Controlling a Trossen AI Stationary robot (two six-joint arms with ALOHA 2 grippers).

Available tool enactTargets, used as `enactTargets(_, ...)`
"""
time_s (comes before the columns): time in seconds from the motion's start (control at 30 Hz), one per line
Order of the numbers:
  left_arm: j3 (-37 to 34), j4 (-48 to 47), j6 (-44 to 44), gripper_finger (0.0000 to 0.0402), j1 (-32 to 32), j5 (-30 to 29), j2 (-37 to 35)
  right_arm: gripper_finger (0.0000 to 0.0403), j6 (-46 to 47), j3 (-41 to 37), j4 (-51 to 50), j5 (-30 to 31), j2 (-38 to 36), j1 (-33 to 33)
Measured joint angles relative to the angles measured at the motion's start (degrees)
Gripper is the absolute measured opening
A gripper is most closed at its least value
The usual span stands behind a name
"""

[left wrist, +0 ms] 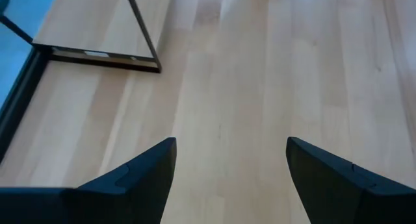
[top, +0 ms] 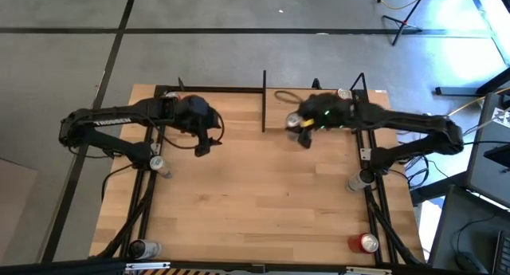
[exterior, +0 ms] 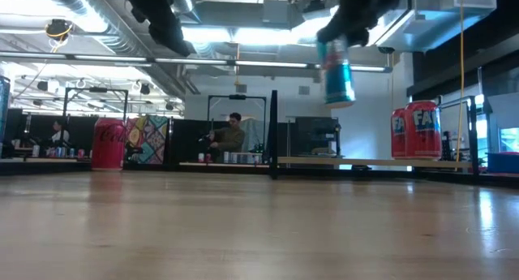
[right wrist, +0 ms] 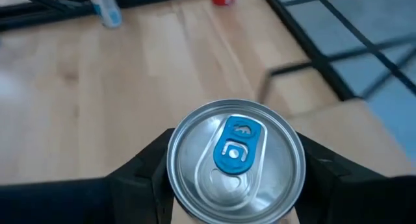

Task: Place canned beverage on shelf
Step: Put the top blue soda can on the shelf

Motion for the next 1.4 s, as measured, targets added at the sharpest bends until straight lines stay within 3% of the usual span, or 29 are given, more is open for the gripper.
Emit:
enactTargets(0.2, 0.0, 2.26, -2.3, 0.0279, 0.24, -0.13, 0.0, 0.0202, -11.99, 0.0, -5.41, -7.55, -4.25, -13.9)
enactTargets(0.43, 0.0, 4.27, -5.19, 0.0279, 0.22, -0.52, 0.0, 0.0202, -23.85, -3.9, -3.85, -24.35, -4.13, -31.56)
enactTargets(0.63, 0.0, 7.9, -7.81, 0.0279, 0.22, -0.54, 0.02, 0.0202, -27.85, -9.98, 1.46, -28.77, -4.1, -42.03)
enactTargets(0.83, 0.0, 12.27, -7.81, 0.0279, 0.22, -0.62, 0.02, 0.0202, -29.79, -12.13, 4.94, -30.45, -4.1, -45.51)
enactTargets(1.4, 0.0, 12.89, -7.8, 0.0279, 0.22, -2.62, 0.03, 0.0202, -33.67, -12.27, 3.97, -29.74, 2.5, -45.43)
